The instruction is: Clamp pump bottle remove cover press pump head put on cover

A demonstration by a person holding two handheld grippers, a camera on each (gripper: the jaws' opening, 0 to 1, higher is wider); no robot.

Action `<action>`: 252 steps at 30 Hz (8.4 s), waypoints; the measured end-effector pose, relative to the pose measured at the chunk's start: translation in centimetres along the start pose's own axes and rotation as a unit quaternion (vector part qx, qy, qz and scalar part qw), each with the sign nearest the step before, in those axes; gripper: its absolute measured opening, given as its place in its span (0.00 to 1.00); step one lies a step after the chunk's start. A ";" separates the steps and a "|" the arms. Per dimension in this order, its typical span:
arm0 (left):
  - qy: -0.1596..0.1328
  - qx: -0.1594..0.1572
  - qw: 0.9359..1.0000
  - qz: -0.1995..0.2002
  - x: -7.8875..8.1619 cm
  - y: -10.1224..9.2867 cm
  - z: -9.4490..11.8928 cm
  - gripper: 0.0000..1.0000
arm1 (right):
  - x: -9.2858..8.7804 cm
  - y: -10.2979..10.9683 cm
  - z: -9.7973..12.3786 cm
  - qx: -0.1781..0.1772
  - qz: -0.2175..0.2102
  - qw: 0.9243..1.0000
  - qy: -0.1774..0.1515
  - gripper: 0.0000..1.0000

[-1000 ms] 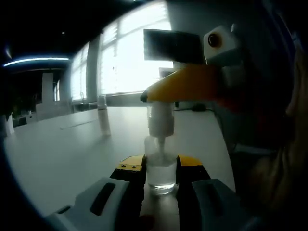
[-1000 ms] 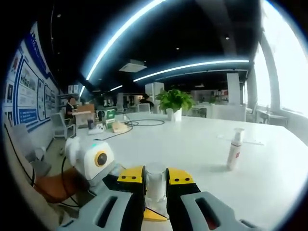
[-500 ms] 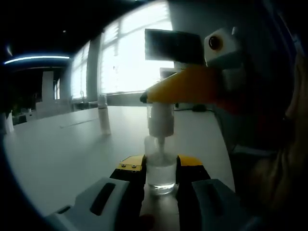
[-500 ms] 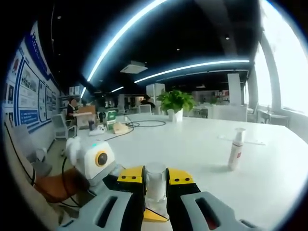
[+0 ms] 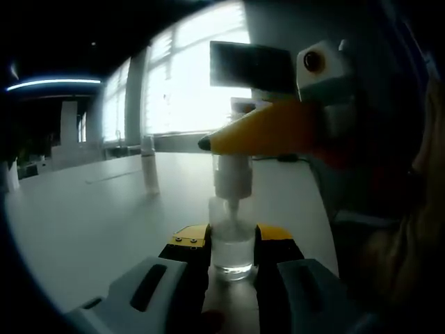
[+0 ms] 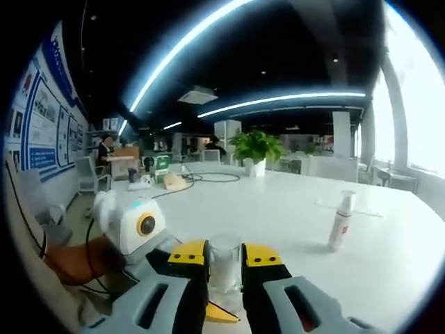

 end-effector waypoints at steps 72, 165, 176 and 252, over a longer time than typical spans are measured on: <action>0.001 0.001 1.000 -0.003 0.0 0.3 0.0 0.15 | -0.2 -5.8 4.3 -0.064 0.010 0.996 -0.062 0.00; -0.001 0.092 0.996 0.004 2.4 4.1 0.5 0.15 | -6.2 -9.9 4.4 -0.046 0.027 0.997 -0.056 0.00; -0.009 0.115 0.993 -0.003 4.0 6.2 0.1 0.15 | -6.7 -9.9 4.0 -0.041 0.024 0.997 -0.055 0.00; -0.008 0.229 0.971 0.063 0.2 20.5 -3.4 0.15 | -7.7 -10.0 3.5 -0.061 0.059 0.996 -0.039 0.00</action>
Point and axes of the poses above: the point that each gripper's makers call its tool centre point, and the gripper's own axes: z roughly backward along the fingers, y roughly to its left, x roughly out of its top, the point moved 5 cm from there along z, roughly backward along the fingers, and after that the axes turned 6 degrees about -x, right-handed, at the moved point
